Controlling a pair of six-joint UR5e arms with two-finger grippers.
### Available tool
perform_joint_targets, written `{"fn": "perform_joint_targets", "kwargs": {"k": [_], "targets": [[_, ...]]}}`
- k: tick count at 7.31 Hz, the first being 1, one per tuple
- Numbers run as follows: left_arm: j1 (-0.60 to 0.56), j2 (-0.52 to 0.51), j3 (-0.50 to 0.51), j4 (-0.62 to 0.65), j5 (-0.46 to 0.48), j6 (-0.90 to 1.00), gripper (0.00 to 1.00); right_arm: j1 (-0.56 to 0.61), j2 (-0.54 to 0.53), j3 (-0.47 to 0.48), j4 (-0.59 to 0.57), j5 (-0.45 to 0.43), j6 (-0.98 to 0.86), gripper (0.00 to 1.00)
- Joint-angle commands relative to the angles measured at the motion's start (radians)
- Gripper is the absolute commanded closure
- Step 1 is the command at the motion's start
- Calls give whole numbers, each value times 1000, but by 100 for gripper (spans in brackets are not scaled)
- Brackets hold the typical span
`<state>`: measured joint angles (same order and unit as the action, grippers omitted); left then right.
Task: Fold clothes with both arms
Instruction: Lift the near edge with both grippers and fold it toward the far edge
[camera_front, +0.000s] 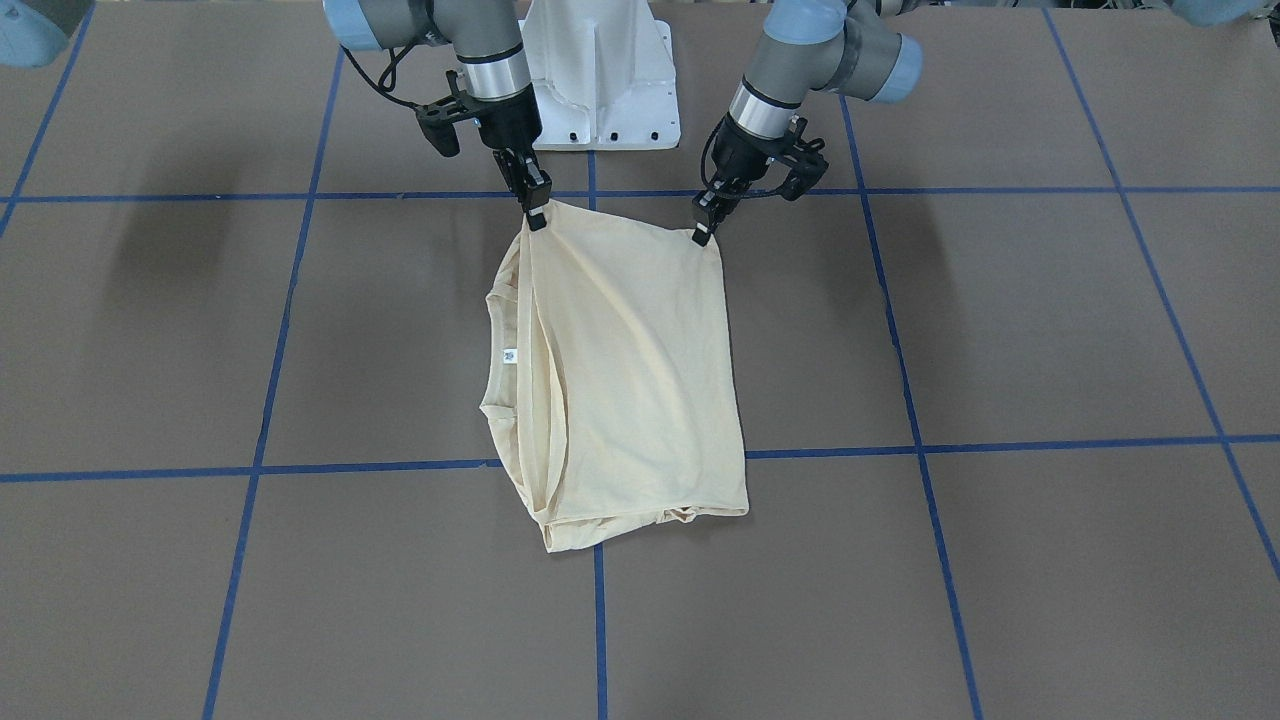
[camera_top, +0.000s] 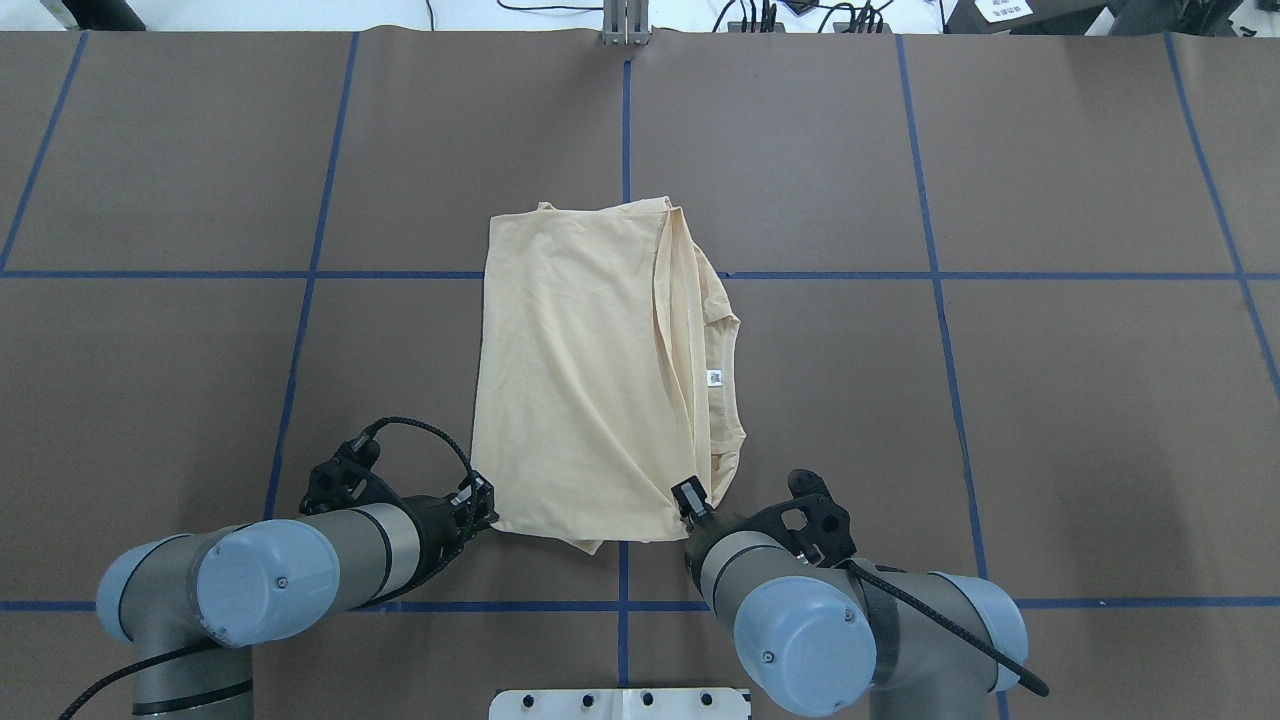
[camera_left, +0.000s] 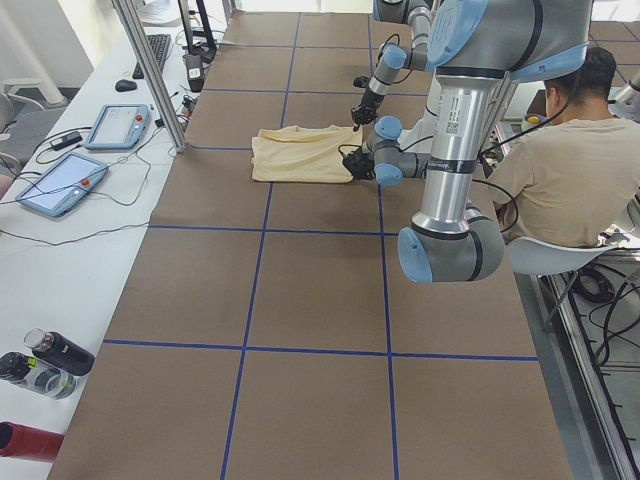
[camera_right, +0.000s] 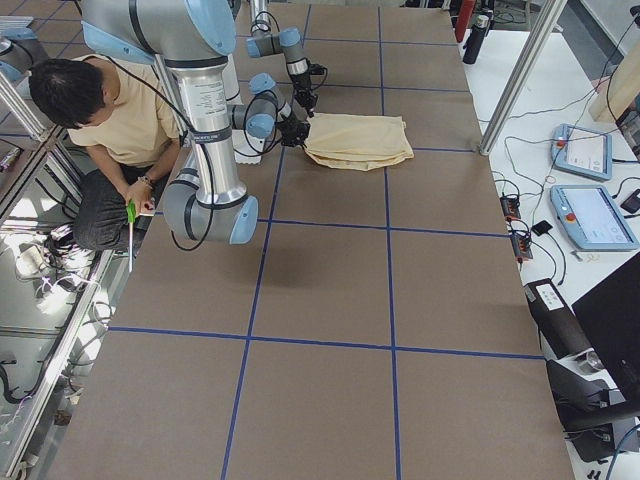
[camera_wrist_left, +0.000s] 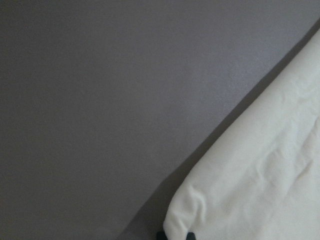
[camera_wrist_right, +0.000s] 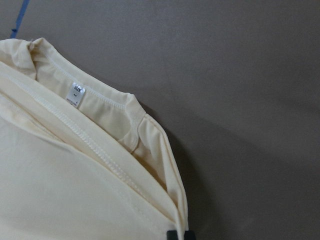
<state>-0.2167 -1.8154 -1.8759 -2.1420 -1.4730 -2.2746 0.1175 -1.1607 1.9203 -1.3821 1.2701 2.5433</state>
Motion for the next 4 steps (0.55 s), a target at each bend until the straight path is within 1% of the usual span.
{"fn": "perform_joint_targets", "kwargs": {"k": [1,2,3,4], "targets": [[-1,19,-72,4,-9,12,100,5,-2,15,0,0,0,100],[2,28,-113,26,-19,13,100,7,-20,72,-21,0,0,100],[2,27,-159,31,-59,12,100,-12,-39,150,-79,2,0,100],[2,25,-198,36,-62,13,100,-27,-37,190,-121,2,2,100]]}}
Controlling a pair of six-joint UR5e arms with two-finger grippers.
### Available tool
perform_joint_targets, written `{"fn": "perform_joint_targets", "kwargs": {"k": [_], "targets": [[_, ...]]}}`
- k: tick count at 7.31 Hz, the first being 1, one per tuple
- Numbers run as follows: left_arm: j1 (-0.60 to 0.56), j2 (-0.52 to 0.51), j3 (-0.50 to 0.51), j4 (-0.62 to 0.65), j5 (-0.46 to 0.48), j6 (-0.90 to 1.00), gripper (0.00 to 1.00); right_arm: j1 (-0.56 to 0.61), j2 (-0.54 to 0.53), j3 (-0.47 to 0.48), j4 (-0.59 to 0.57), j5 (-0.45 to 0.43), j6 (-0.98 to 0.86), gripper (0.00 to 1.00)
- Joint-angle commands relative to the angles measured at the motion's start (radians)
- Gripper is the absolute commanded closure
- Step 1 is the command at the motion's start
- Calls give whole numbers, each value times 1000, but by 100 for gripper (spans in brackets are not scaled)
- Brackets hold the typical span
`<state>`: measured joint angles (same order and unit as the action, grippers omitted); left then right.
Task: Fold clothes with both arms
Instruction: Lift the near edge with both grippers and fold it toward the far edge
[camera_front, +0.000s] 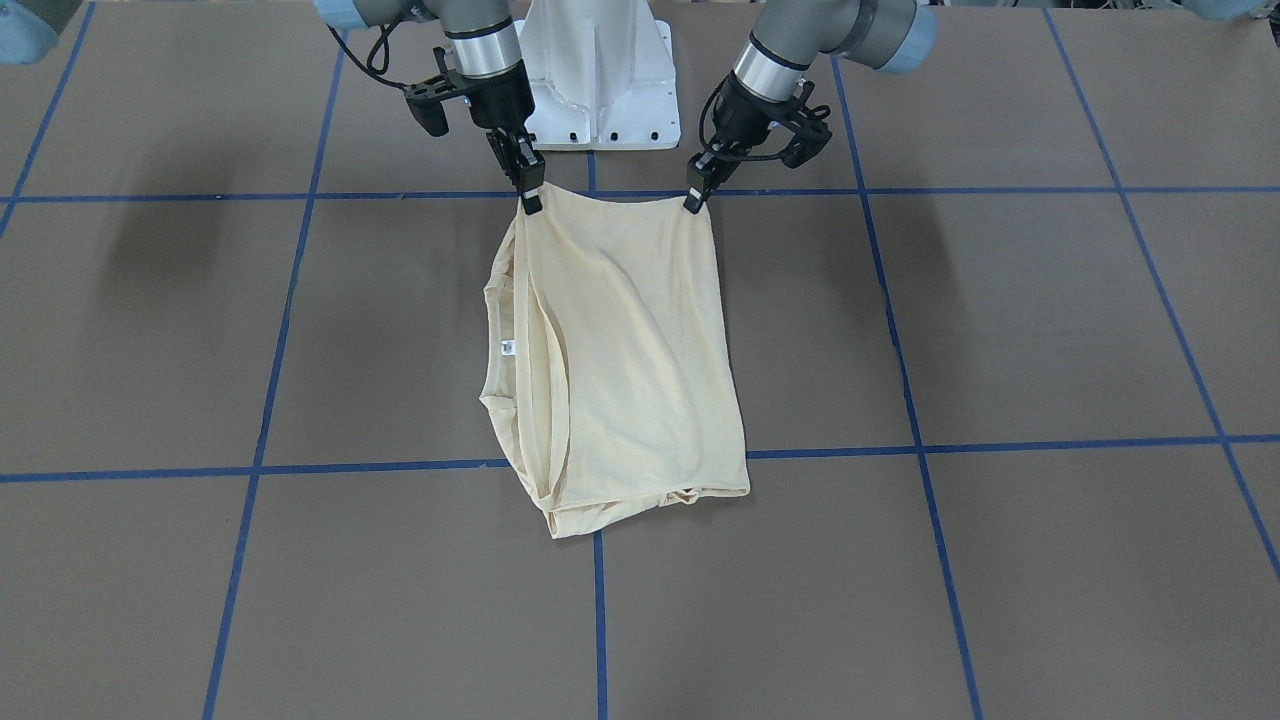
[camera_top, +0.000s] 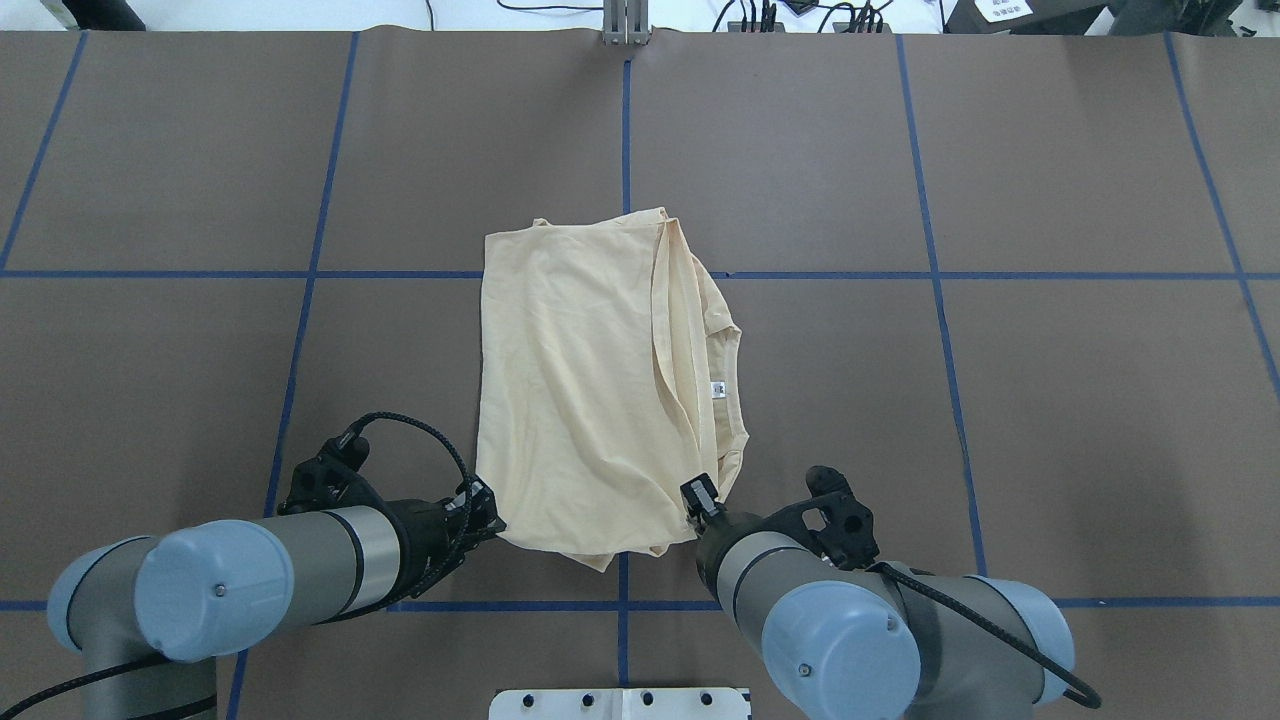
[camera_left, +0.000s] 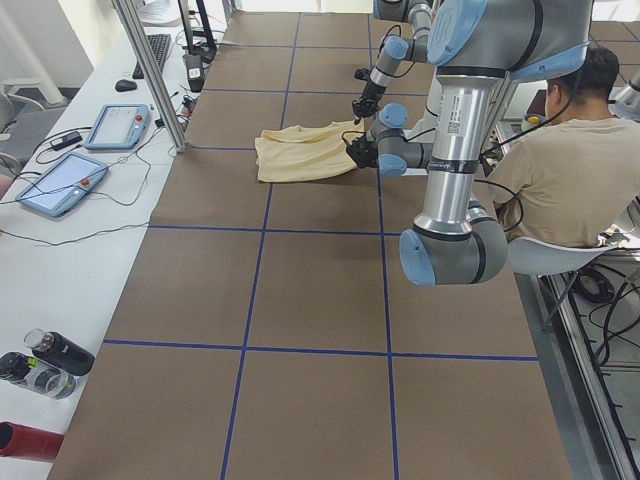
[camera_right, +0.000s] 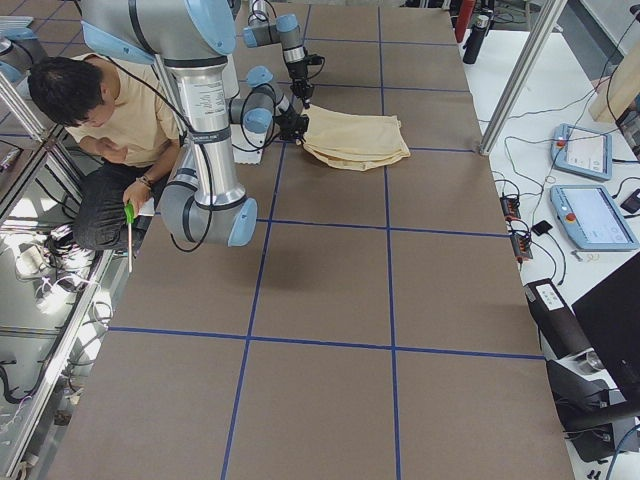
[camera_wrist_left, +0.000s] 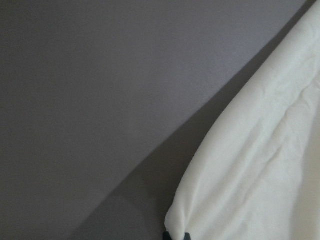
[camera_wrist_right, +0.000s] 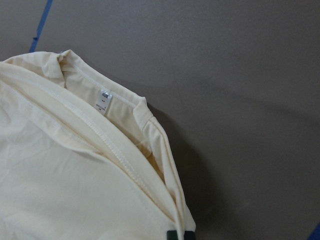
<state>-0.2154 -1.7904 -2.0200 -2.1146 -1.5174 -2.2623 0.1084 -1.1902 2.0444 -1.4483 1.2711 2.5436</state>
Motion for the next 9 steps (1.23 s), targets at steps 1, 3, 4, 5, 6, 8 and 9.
{"fn": "perform_joint_targets", "kwargs": {"k": [1,3,4,5,6,8,9], "targets": [[2,-4,-84,24,-23,1,100,-12,-8,124,-70,17,0,100],[-60,-35,-91,90,-24,4,100,100,14,111,-69,117,-11,100],[-112,-53,-85,102,-26,91,100,170,56,77,-67,135,-61,100],[-158,-66,-63,108,-29,152,100,235,96,10,-63,181,-91,100],[-192,-102,-18,107,-30,162,100,301,148,-65,-61,242,-114,100],[-301,-141,58,99,-132,254,100,387,196,-183,-20,331,-178,100],[-337,-171,126,91,-150,257,100,417,224,-255,43,370,-184,100]]}}
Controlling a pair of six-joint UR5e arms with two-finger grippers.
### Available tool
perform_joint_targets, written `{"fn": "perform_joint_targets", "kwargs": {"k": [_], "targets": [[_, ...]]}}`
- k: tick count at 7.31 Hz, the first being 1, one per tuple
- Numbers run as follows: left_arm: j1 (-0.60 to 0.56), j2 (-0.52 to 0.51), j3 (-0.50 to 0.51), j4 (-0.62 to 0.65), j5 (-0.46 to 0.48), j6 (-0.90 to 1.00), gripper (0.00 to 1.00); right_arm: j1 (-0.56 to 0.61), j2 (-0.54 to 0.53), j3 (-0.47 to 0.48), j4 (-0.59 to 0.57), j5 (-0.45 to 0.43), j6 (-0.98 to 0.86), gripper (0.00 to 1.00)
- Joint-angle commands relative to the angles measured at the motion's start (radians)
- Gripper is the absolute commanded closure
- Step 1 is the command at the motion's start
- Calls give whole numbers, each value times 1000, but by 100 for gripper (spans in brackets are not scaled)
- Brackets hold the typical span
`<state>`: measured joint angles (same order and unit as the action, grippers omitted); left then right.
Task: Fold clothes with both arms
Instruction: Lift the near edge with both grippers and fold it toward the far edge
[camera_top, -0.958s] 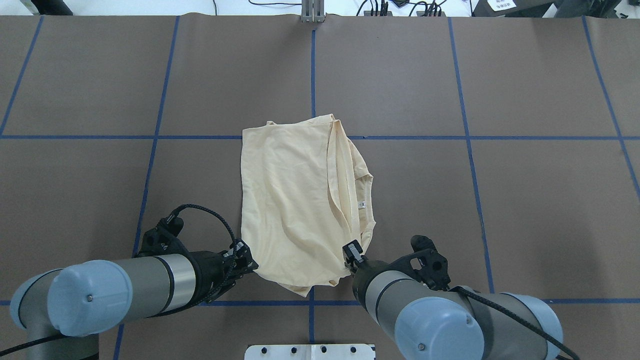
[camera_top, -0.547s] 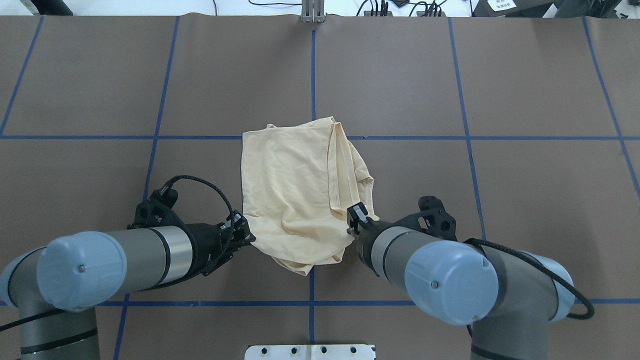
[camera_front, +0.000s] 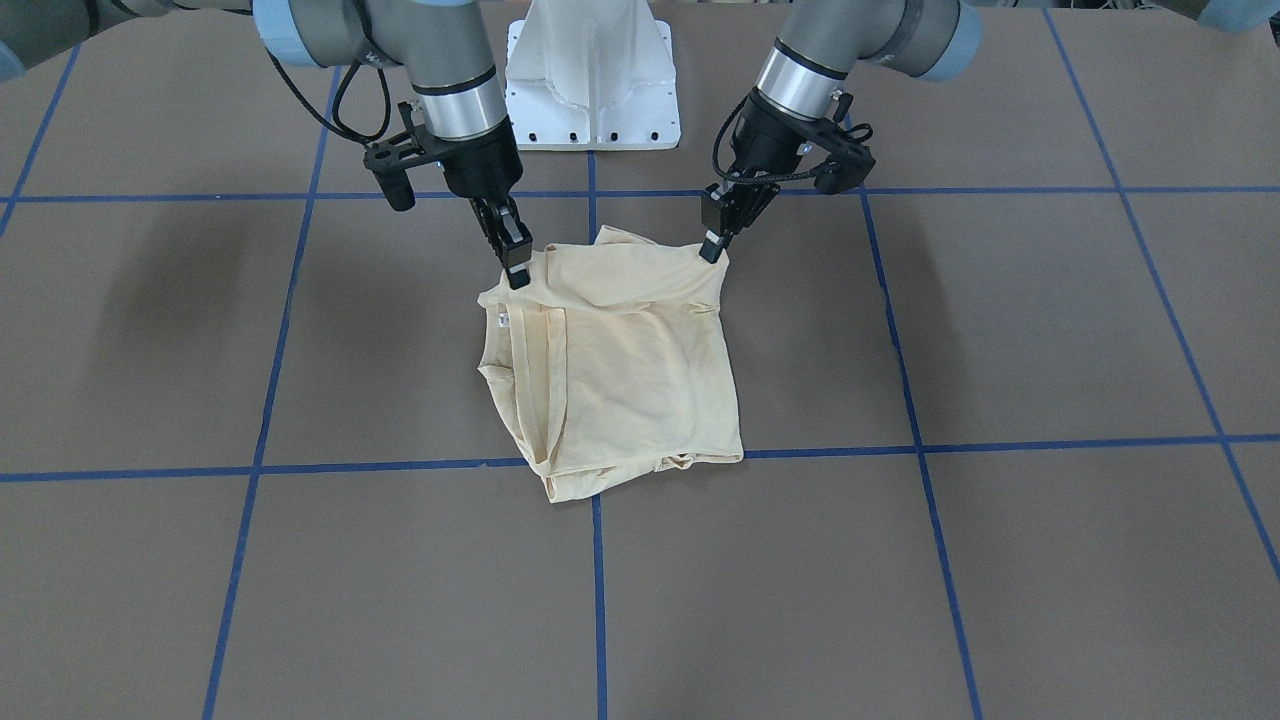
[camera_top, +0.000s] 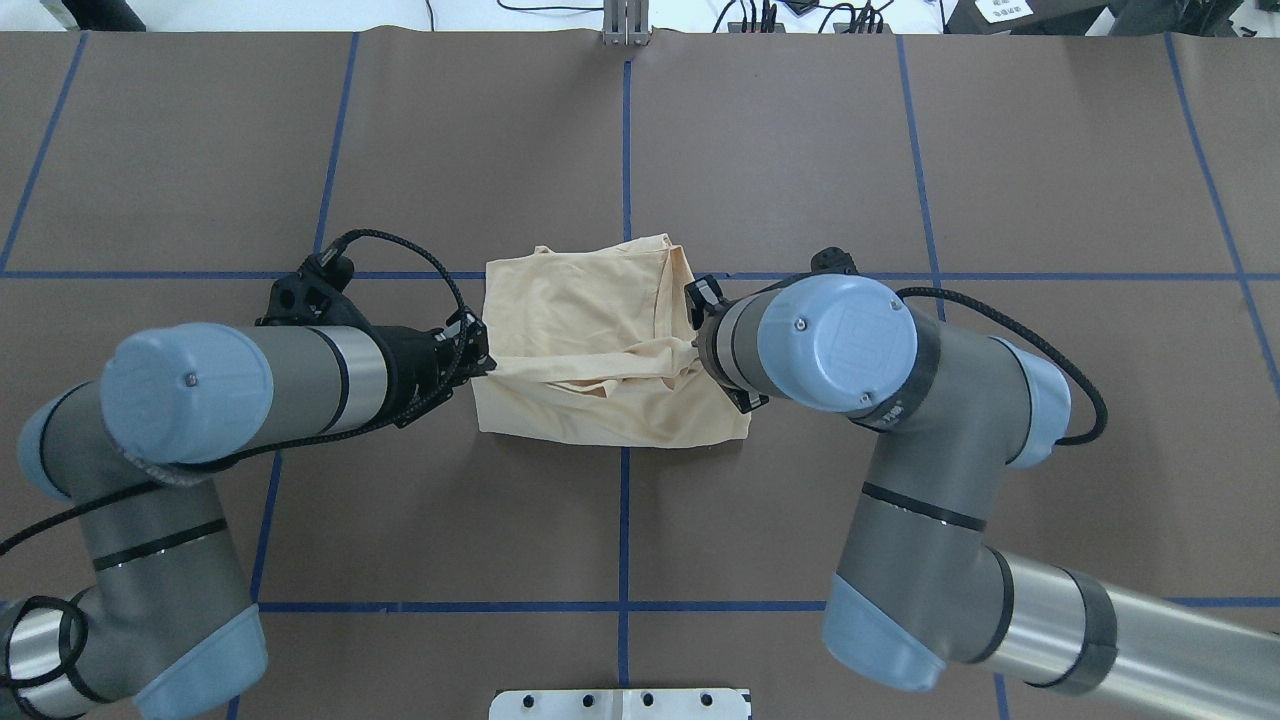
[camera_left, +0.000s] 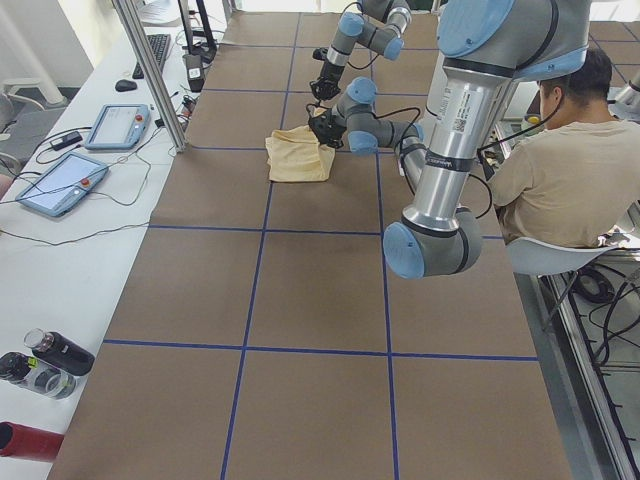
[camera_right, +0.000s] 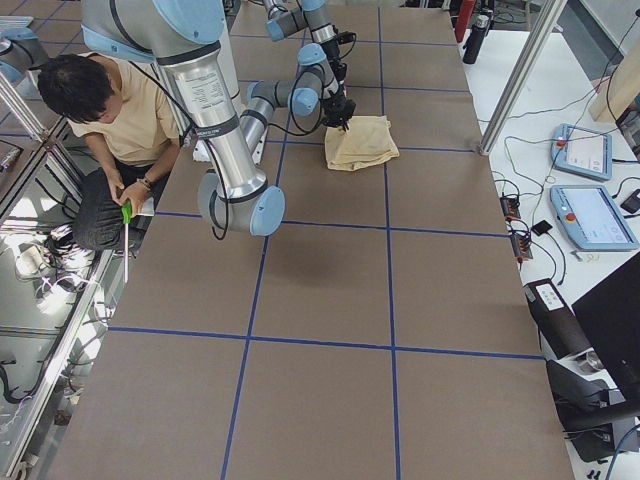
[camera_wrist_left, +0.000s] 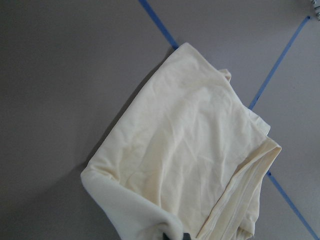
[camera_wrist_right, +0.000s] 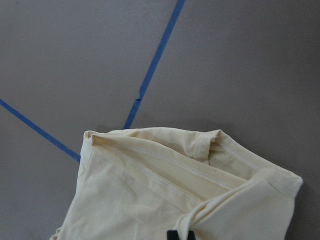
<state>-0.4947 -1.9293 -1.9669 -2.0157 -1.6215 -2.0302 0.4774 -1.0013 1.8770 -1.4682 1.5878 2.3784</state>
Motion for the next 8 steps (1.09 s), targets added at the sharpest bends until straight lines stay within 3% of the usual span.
{"fn": "perform_joint_targets", "kwargs": {"k": [1,3,6,8], "targets": [[-67,-60,133,-12,-46,37,100,62,85,-175,81,66,-36,100],[-82,-83,186,-35,-44,71,100,85,148,-303,119,81,-68,100],[-140,-163,379,-175,-43,71,100,128,209,-436,154,129,-129,100],[-180,-218,474,-193,-41,71,100,159,281,-552,163,139,-210,100]]}}
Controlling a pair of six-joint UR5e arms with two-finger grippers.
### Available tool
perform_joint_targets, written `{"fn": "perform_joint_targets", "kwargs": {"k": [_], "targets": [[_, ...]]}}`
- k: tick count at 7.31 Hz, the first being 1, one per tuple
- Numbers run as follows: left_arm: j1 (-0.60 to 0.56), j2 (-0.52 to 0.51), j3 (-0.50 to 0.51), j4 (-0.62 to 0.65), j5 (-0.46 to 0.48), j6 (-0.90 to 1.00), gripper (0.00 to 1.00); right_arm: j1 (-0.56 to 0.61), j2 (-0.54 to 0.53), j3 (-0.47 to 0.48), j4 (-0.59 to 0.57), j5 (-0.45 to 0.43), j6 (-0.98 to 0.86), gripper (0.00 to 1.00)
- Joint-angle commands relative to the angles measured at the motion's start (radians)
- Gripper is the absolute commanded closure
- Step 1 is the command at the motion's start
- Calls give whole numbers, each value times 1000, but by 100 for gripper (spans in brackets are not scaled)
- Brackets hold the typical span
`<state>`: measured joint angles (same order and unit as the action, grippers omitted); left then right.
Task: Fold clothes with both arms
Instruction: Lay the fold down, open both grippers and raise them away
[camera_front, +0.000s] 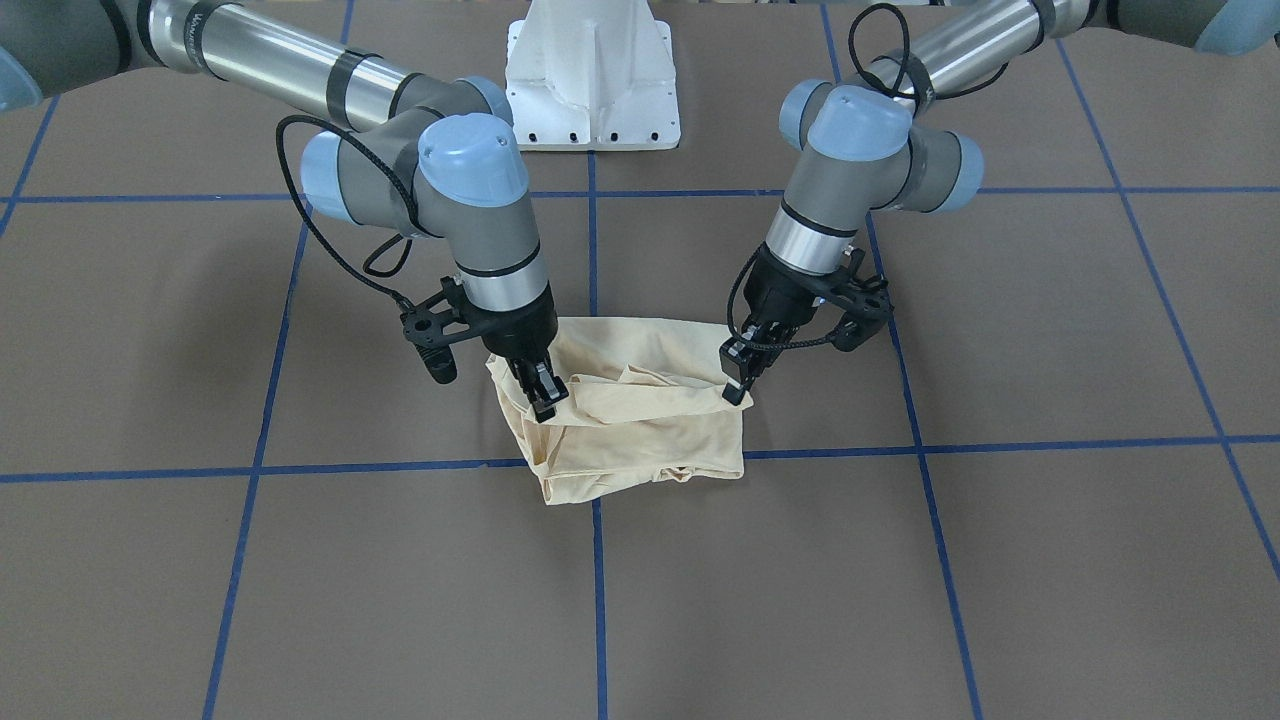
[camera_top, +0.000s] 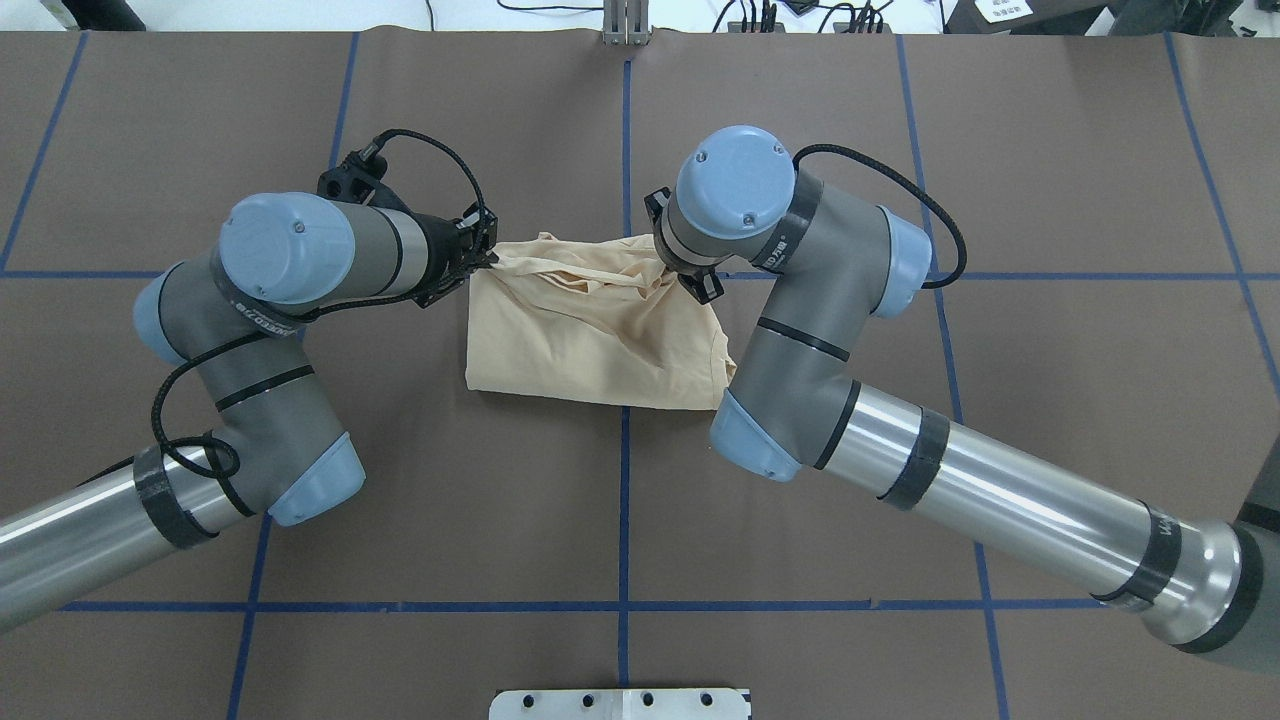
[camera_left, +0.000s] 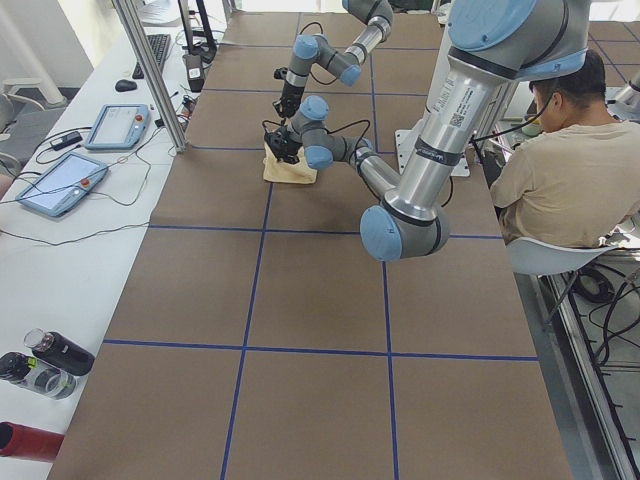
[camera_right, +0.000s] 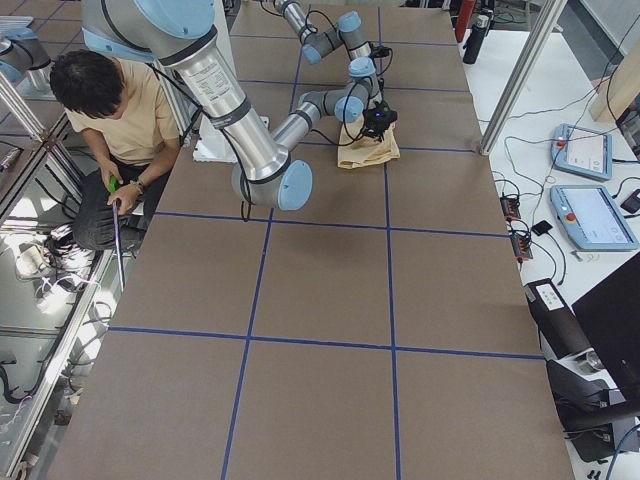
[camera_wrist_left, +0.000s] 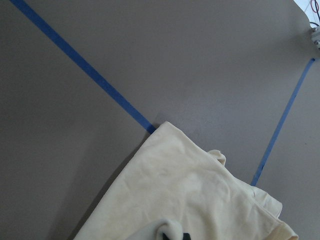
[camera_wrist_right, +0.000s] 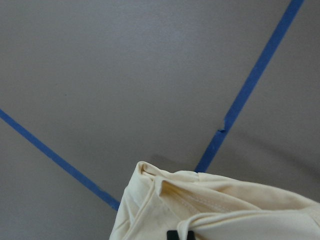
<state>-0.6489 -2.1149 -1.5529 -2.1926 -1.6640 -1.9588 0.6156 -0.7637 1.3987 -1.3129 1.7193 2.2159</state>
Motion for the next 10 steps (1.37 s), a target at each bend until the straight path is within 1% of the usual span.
{"fn": "perform_joint_targets", "kwargs": {"k": [1,2,3,4,5,6,7,8,9,10], "targets": [[-47,-52,136,-79,3,1,97,67,72,-190,134,60,-99,100],[-60,-97,239,-138,9,1,80,88,86,-267,196,63,-128,79],[-89,-150,367,-227,19,0,67,114,139,-338,199,65,-238,1],[-112,-163,410,-267,30,0,58,127,161,-371,199,66,-274,0],[-126,-163,409,-268,30,0,57,160,167,-369,198,109,-292,0],[-133,-162,404,-269,29,1,57,170,165,-365,196,138,-292,0],[-133,-162,395,-269,21,4,57,170,150,-342,196,138,-292,0],[-136,-149,351,-263,14,8,57,168,112,-296,196,140,-306,0],[-138,-96,282,-259,-53,76,16,171,34,-209,186,149,-385,0],[-140,-33,179,-256,-69,159,0,184,-48,-137,184,157,-465,0]]}}
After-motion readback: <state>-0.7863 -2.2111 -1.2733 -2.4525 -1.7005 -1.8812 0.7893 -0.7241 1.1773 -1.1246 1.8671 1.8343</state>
